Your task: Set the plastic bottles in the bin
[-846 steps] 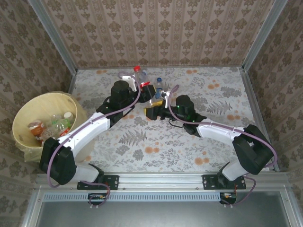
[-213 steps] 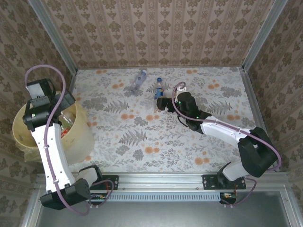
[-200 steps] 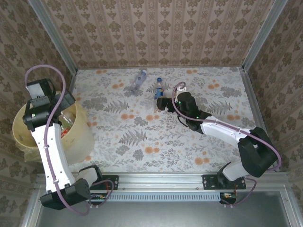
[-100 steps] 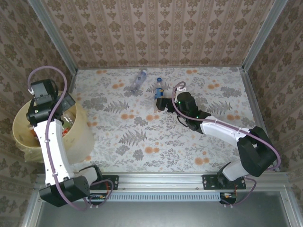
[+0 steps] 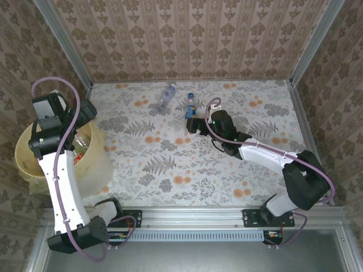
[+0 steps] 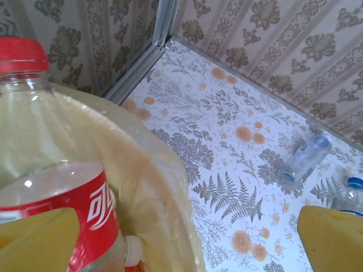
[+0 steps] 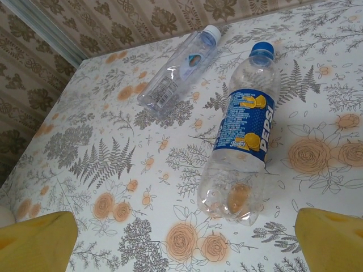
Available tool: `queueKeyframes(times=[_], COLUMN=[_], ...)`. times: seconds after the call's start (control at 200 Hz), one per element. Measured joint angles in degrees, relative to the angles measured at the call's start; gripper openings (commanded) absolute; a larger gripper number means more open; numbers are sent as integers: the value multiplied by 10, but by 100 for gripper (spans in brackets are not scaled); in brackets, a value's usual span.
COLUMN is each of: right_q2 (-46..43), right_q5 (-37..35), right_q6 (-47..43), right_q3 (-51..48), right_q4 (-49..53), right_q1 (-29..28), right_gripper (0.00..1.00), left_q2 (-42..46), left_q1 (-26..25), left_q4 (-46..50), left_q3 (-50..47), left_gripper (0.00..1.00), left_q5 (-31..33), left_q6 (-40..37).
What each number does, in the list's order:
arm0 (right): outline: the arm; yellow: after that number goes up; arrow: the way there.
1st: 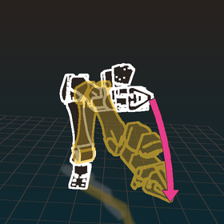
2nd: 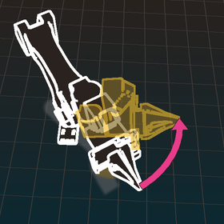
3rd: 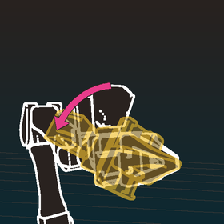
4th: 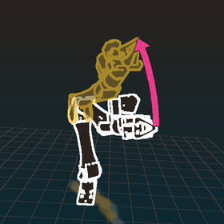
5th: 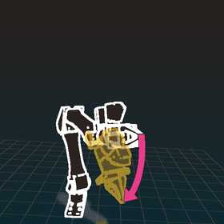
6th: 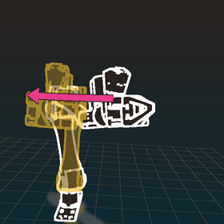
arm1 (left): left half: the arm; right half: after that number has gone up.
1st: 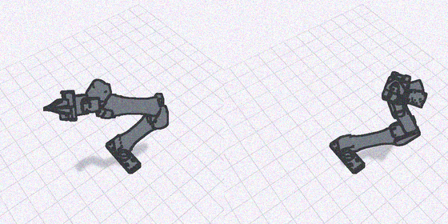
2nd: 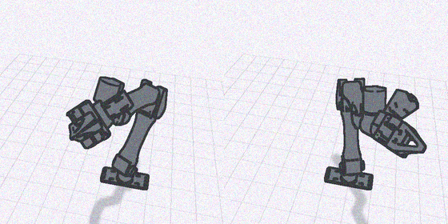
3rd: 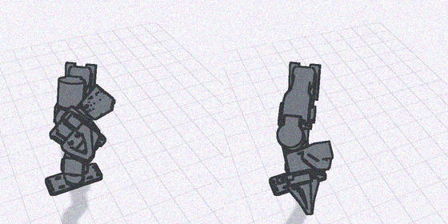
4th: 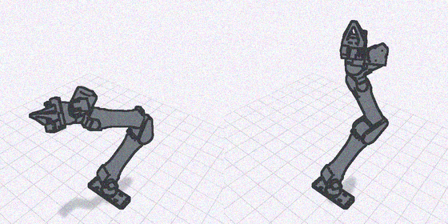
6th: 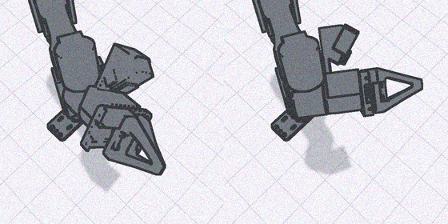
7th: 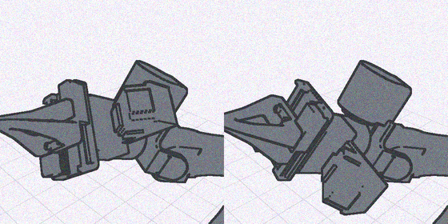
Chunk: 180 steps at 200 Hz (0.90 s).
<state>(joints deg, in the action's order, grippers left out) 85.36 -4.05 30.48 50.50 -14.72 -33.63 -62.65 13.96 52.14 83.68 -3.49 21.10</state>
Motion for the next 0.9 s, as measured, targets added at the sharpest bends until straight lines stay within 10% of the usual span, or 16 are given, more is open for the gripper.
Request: queueKeyframes(times=[0.9], right_q2=[3], right_q5=[15], right_q6=[0], right_q3=[2], right_q4=[1], right_q1=[2], right_gripper=[100], left_q2=[52], left_q1=[75], left_q4=[-37], left_q3=[-102], left_gripper=[100], left_q5=[18], left_q6=[57])
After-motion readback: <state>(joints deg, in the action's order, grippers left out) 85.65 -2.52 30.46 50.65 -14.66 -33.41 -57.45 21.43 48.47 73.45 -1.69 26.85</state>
